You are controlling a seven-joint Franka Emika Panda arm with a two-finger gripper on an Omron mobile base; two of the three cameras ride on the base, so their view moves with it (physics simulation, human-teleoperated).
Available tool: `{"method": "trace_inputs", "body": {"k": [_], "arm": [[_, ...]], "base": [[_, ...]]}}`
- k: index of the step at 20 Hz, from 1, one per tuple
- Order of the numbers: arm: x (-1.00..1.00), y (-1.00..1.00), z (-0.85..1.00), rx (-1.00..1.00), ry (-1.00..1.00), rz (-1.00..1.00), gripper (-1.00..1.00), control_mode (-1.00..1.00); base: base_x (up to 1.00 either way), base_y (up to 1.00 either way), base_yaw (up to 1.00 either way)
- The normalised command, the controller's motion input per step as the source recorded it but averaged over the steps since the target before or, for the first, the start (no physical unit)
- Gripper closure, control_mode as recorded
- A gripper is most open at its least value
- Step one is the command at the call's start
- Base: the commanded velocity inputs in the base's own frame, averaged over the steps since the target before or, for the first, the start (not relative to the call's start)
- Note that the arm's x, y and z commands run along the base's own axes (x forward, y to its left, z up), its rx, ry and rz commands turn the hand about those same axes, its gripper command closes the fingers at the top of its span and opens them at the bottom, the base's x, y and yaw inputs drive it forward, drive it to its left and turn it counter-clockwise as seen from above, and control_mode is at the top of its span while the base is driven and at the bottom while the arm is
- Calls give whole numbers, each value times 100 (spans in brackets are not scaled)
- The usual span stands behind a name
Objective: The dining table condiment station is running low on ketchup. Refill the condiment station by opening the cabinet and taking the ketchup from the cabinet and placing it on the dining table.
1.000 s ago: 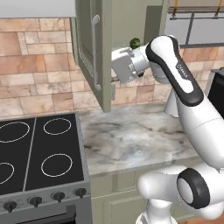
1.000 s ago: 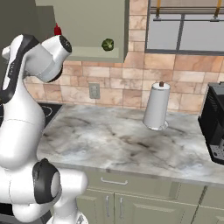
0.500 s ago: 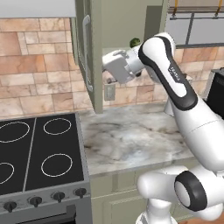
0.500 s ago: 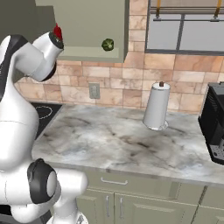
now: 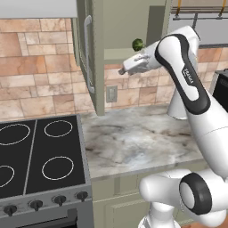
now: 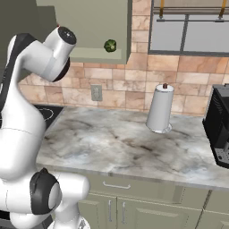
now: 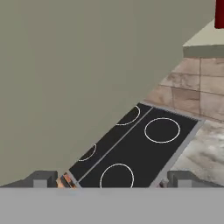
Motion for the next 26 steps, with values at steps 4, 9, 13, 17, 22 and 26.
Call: {"method": "trace_inputs", "body": {"k": [4, 9, 13, 17, 22, 26], "arm": [[38, -46, -2, -7, -36, 0, -100, -100], [66, -28, -4, 0, -25, 0, -100, -100], [82, -6, 1, 9, -10, -1, -100, -100], [50, 1, 10, 16, -1, -2, -100, -100], [0, 1, 0, 1, -1, 0, -100, -100], [0, 3, 0, 0, 0, 0, -100, -100]], "base": [[0, 0, 0], [0, 0, 0], [0, 0, 0], [0, 0, 0], [0, 0, 0], [0, 0, 0]]}}
